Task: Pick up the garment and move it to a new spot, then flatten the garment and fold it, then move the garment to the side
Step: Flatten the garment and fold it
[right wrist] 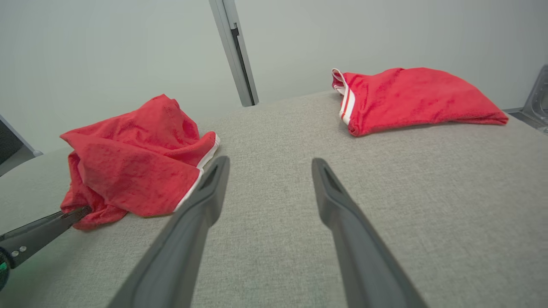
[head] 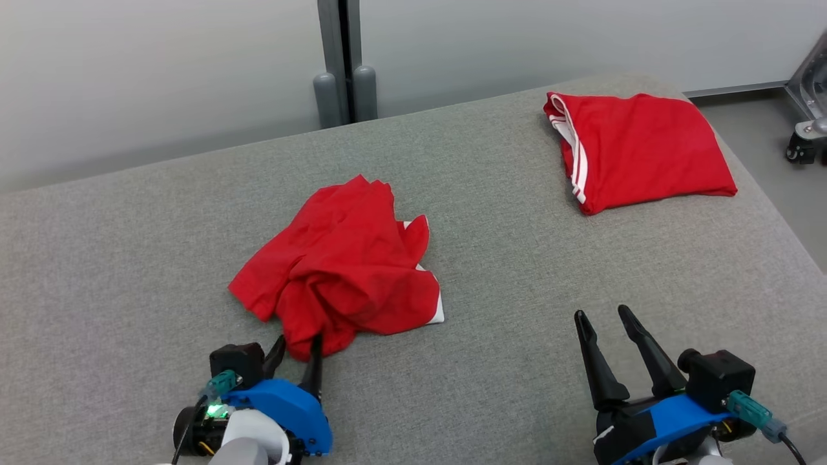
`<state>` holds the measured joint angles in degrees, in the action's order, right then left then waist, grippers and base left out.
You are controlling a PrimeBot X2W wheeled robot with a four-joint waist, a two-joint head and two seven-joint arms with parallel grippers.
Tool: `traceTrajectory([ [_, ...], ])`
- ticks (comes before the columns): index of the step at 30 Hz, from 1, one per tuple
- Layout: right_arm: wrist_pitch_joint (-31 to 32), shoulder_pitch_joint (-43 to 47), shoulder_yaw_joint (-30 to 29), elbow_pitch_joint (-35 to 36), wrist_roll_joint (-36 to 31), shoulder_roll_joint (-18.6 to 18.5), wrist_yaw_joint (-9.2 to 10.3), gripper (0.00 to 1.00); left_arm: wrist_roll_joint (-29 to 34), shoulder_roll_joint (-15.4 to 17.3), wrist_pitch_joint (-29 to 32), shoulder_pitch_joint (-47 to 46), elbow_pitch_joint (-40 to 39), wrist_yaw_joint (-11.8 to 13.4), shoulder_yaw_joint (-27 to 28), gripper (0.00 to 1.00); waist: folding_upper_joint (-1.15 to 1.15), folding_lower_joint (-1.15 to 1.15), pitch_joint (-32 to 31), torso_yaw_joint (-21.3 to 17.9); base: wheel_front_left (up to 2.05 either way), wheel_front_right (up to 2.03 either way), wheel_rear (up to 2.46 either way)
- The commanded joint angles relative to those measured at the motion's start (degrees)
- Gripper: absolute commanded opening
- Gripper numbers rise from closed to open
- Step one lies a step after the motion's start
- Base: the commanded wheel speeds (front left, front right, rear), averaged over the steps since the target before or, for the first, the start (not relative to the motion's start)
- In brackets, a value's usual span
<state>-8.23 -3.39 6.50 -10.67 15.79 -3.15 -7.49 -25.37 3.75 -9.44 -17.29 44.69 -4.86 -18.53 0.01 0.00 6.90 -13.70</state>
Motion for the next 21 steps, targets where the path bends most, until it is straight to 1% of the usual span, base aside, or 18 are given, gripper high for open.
traceTrajectory([
  [1, -0.32, -0.46, -0.15, -0.01, -0.03, 0.05, -0.01, 1.0, -0.35, 0.08, -0.08, -1.25, 0.56, 0.2, 0.33, 0.0, -0.01, 0.0, -0.14, -0.27, 0.0, 0.0, 0.0],
  [5, -0.2, 0.06, -0.41, 0.03, -0.23, 0.08, -0.01, 1.0, -1.16, -0.01, -1.9, -3.37, 1.57, 1.01, 1.39, 0.0, -0.01, 0.0, -0.33, -0.69, 0.0, 0.0, 0.0],
  [10, 0.07, 0.76, -1.19, 0.14, -0.3, 0.08, -0.01, 1.0, 0.38, 0.0, -4.66, -7.75, -1.77, 0.84, 1.08, 0.0, -0.01, 0.0, -1.1, -0.13, 0.0, 0.0, 0.0],
  [13, 0.41, 1.11, -1.47, 0.39, -0.35, 0.1, -0.01, 1.0, 1.61, -0.18, -4.85, -11.56, -4.17, 0.6, -0.45, 0.0, -0.01, 0.0, -1.59, 0.32, 0.0, 0.0, 0.0],
  [17, 0.57, 1.07, -1.42, 0.71, -0.28, 0.13, -0.01, 1.0, 2.6, -0.62, -3.39, -17.57, -7.13, 0.2, -3.91, 0.0, -0.01, 0.0, -1.84, 0.49, 0.0, 0.0, 0.0],
  [21, 0.46, 0.57, -0.78, 0.99, 0.08, 0.18, -0.01, 1.0, 1.65, -0.81, -2.33, -22.77, -9.68, 0.06, -7.33, 0.0, -0.01, 0.0, -1.14, 0.01, 0.0, 0.0, 0.0],
])
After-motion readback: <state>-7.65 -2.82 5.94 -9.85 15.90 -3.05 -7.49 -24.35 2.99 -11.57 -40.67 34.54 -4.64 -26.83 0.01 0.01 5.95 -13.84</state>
